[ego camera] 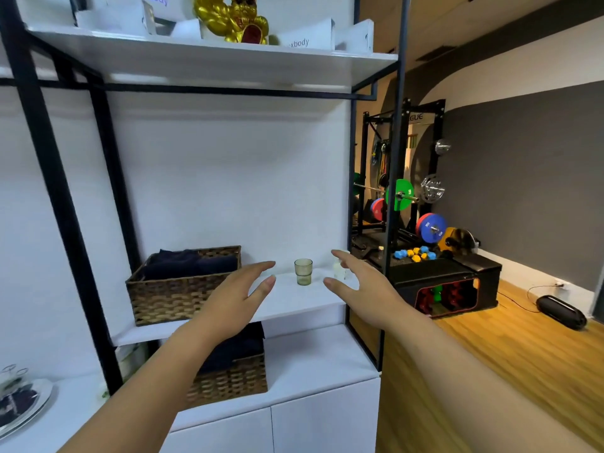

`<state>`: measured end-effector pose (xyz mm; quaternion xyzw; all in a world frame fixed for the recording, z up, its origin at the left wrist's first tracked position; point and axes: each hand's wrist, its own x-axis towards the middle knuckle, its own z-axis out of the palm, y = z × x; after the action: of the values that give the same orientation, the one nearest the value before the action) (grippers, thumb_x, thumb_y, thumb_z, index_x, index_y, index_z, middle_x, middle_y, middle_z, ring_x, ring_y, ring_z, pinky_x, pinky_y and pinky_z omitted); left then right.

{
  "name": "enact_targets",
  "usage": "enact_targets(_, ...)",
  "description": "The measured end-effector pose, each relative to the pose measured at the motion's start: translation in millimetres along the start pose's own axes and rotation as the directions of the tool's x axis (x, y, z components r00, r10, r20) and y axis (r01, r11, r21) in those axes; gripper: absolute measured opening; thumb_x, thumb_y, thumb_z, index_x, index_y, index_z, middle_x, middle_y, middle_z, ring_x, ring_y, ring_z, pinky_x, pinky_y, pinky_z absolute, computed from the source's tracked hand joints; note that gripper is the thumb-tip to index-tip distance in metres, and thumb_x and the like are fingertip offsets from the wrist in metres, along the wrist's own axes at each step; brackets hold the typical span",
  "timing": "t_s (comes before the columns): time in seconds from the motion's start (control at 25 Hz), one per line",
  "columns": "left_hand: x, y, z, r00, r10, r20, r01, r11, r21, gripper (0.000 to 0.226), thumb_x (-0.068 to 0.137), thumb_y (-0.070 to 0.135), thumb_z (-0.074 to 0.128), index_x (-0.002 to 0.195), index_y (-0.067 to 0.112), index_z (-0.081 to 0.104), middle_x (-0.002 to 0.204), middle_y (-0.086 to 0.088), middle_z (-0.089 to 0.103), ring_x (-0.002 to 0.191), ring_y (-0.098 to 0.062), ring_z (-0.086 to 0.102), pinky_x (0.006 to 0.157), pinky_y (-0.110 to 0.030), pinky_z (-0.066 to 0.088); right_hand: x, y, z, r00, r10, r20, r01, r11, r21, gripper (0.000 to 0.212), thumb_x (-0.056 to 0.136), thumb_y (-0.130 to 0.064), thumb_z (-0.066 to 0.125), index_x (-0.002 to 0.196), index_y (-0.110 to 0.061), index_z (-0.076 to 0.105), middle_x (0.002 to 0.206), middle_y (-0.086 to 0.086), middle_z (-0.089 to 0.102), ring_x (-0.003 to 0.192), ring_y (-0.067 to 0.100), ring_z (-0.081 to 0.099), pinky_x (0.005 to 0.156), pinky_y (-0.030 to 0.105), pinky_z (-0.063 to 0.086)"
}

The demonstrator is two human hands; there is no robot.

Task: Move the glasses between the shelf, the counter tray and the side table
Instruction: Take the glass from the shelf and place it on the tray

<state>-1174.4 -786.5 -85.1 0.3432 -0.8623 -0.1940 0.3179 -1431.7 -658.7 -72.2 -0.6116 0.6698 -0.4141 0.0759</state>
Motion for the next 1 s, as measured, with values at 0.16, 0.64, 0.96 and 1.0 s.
enact_targets(0.16,68.0,-23.6,5.5,1.000,-0.003,0.008,0.003,1.000,-0.009,0.065,0.094,0.075,0.032,0.151,0.046,0.043,0.154,0.018,0.046,0.142,-0.009,0.042,0.120,-0.040,0.035,64.9,25.8,8.5,1.000,0.010,-0.020,-0.011,1.000,-0.020,0.067,0.096,-0.055,0.064,0.156,-0.042,0.037,0.154,-0.009,0.050,0.144,0.013,0.041,0.117,0.035,0.035)
enact_targets(0.64,170.0,-98.1,49.2,0.999,-0.025,0.028,0.026,1.000,-0.015,0.060,0.097,0.066,0.049,0.153,0.047,0.038,0.156,0.025,0.041,0.143,-0.002,0.039,0.119,-0.037,0.037,181.8,99.0,64.7,0.999,0.041,0.023,-0.042,0.998,0.038,0.068,0.095,-0.052,0.067,0.155,-0.047,0.036,0.148,-0.012,0.050,0.141,0.007,0.040,0.111,0.032,0.036)
enact_targets(0.96,238.7,-148.7,99.4,0.992,-0.127,0.006,0.127,0.992,-0.019,0.084,0.077,0.091,0.048,0.149,0.051,0.041,0.145,0.037,0.041,0.142,0.001,0.039,0.119,-0.036,0.037,279.2,202.1,96.7,0.992,0.082,0.096,-0.088,0.994,0.057,0.070,0.092,-0.055,0.070,0.153,-0.050,0.035,0.145,-0.008,0.054,0.136,0.009,0.045,0.104,0.029,0.038)
enact_targets(1.0,247.8,-152.3,105.5,0.990,-0.142,0.007,0.142,0.990,-0.011,0.084,0.077,0.090,0.049,0.150,0.050,0.040,0.145,0.037,0.040,0.142,0.001,0.038,0.119,-0.035,0.036,290.7,213.1,101.3,0.989,0.095,0.115,-0.104,0.992,0.069,0.071,0.093,-0.053,0.070,0.153,-0.049,0.034,0.144,-0.009,0.053,0.136,0.010,0.045,0.103,0.029,0.038)
